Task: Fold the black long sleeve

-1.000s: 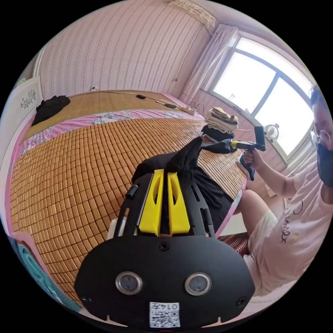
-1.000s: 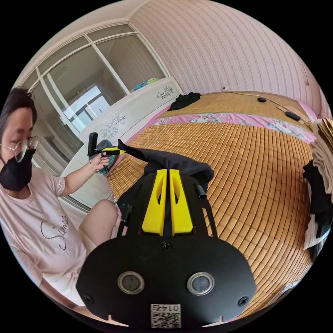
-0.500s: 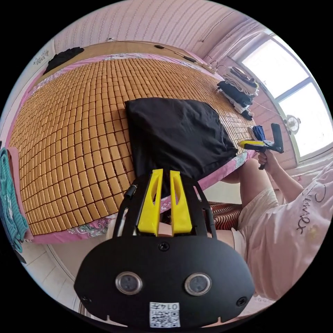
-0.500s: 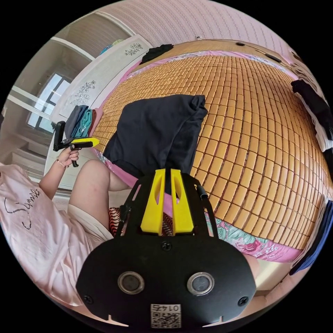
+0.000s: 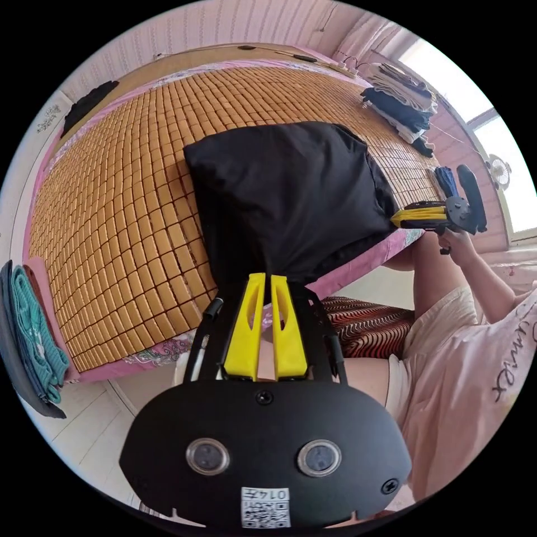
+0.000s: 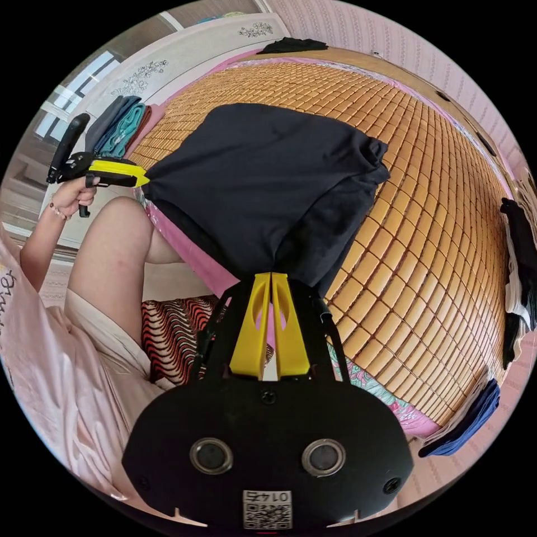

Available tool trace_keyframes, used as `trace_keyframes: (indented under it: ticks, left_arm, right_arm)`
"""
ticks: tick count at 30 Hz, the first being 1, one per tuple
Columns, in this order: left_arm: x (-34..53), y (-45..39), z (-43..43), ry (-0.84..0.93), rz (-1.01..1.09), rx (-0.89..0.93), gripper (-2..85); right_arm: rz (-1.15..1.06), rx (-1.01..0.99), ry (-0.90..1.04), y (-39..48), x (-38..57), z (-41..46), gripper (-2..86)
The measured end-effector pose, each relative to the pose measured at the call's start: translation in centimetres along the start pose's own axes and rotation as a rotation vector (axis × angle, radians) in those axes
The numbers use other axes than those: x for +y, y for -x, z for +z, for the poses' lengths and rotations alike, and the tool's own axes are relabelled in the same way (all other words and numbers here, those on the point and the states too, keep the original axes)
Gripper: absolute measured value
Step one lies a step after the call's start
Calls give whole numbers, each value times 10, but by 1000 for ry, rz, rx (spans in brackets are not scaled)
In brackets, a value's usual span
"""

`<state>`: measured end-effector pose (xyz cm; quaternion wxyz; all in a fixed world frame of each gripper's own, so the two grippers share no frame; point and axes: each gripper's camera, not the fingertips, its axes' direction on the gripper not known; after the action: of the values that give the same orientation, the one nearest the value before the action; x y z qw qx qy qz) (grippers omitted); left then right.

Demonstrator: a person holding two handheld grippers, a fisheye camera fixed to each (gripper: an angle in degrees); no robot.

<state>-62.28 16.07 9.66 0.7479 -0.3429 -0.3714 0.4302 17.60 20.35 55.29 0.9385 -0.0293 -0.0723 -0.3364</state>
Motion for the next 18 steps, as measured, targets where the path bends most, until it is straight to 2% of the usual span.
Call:
trace_keyframes:
  ticks: [3, 7, 10, 12, 14, 16, 18]
  left_arm:
    - [-1, 2, 35, 128, -29, -13, -4]
    - [6, -15, 19, 92, -3, -85, 4]
    - [23, -34, -10, -7, 15, -207, -1]
    - [29, -51, -28, -123, 49, -179, -7]
    - [23, -82, -32, -272, 143, -10, -9]
    - [10, -107, -17, -316, 174, 53, -9]
    - [-2, -127, 3, -300, 141, 36, -10]
  right_arm:
    - [-17, 51, 9, 12, -7, 6, -2]
    - [-23, 19, 106, 15, -19, -2, -3]
    - [-87, 22, 150, 23, -30, -22, -3]
    - [-116, 31, 101, 29, -47, -37, -3]
    - [-189, 16, -1, 40, -92, -50, -4]
    - [-251, 9, -56, 50, -133, -48, -4]
    - [-286, 31, -34, 58, -177, -35, -5]
